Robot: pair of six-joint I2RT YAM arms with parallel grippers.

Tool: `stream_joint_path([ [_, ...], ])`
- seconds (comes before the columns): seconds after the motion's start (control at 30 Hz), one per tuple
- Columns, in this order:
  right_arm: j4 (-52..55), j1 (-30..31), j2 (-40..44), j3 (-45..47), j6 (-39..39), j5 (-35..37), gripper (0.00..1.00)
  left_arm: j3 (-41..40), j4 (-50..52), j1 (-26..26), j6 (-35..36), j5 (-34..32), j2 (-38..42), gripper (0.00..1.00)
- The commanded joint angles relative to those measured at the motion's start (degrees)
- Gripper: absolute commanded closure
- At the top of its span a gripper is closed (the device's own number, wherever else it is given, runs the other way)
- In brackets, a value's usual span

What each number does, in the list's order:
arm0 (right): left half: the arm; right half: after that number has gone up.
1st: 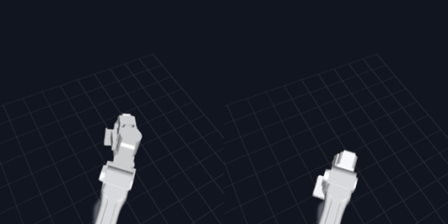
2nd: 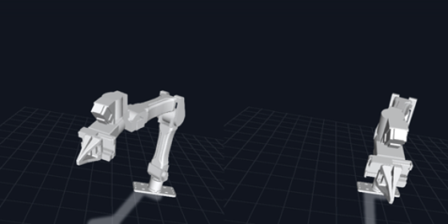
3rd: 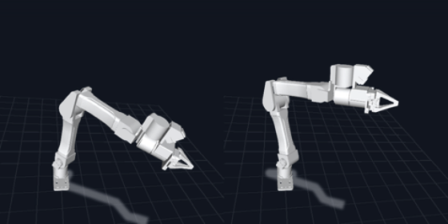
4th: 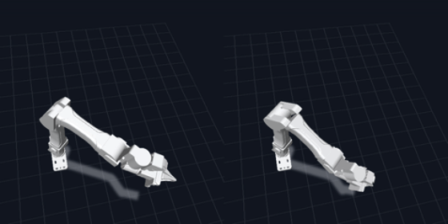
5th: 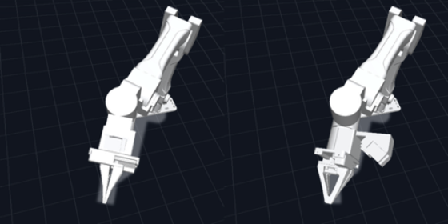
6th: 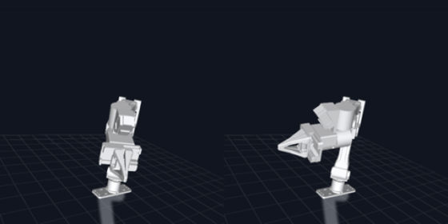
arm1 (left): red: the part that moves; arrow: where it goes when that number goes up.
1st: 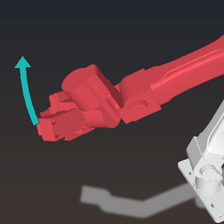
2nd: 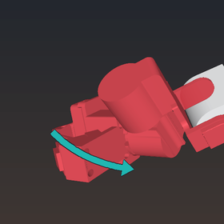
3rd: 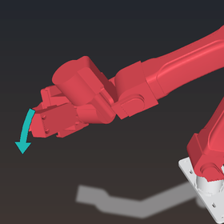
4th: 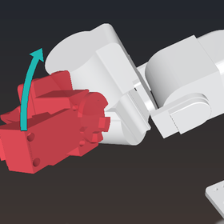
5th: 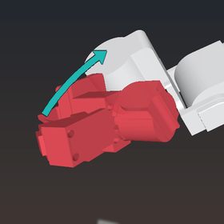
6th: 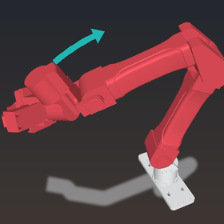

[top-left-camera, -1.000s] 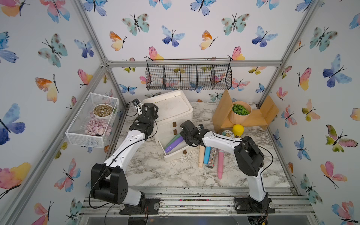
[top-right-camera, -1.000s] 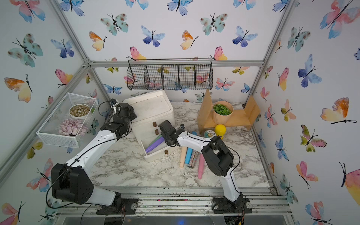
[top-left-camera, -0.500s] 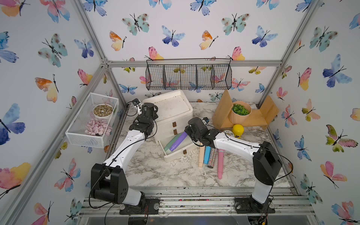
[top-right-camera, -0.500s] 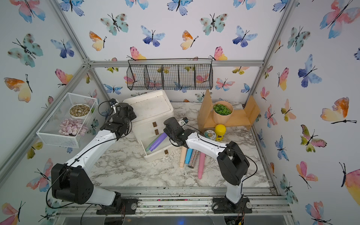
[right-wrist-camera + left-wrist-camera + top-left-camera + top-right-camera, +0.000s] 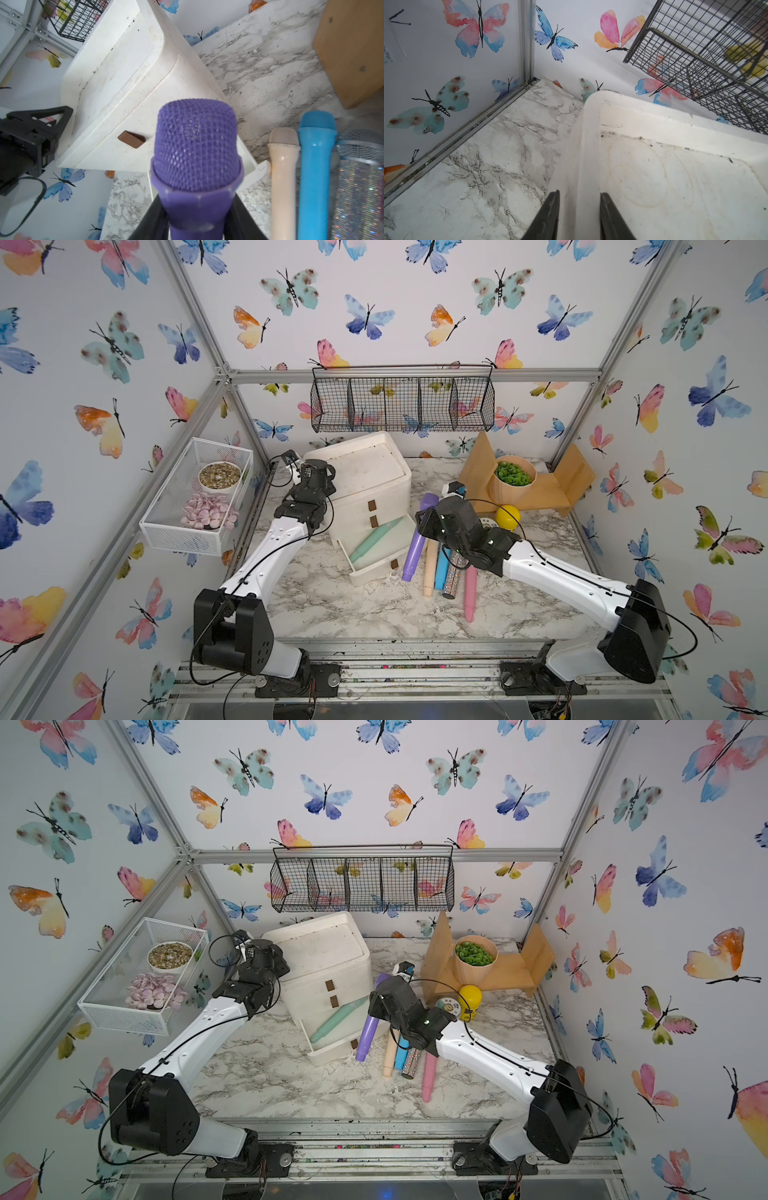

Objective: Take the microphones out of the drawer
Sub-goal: Place the microphone at the center of the board.

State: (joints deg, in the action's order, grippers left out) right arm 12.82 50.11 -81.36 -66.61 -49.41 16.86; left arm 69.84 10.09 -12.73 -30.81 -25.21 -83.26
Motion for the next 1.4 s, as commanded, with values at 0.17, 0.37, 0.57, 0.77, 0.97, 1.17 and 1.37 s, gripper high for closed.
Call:
stream_joint_path([
  [0.17,9.5,-0.3,7.4,2.4,18.2,10.1,0.74,-1.8,4.4,0.5,3.1,2.9,0.3,0.63],
  [0.37,16.5,-1.7,10.5,3.8,22.3,14.7,0.73,-1.6,5.1,0.5,3.0,3.6,0.5,0.62],
  [0.57,18.6,-9.1,15.2,9.0,21.6,10.5,0.73,-1.2,5.5,0.5,2.9,4.0,0.5,0.62],
  [0.77,16.8,-17.1,19.2,17.4,19.4,2.8,0.73,-0.8,5.9,0.5,3.0,4.2,0.4,0.62],
  [0.97,13.4,-23.9,17.6,23.5,19.4,-6.7,0.73,-0.7,6.2,0.5,3.3,4.2,0.2,0.62],
  [1.17,11.4,-25.8,13.8,26.4,21.4,-10.5,0.73,-0.7,6.4,0.5,3.6,3.9,0.2,0.61],
  [1.37,7.4,-26.5,9.1,27.5,21.6,-14.1,0.72,0.2,6.7,0.5,3.6,3.9,-0.1,0.61],
])
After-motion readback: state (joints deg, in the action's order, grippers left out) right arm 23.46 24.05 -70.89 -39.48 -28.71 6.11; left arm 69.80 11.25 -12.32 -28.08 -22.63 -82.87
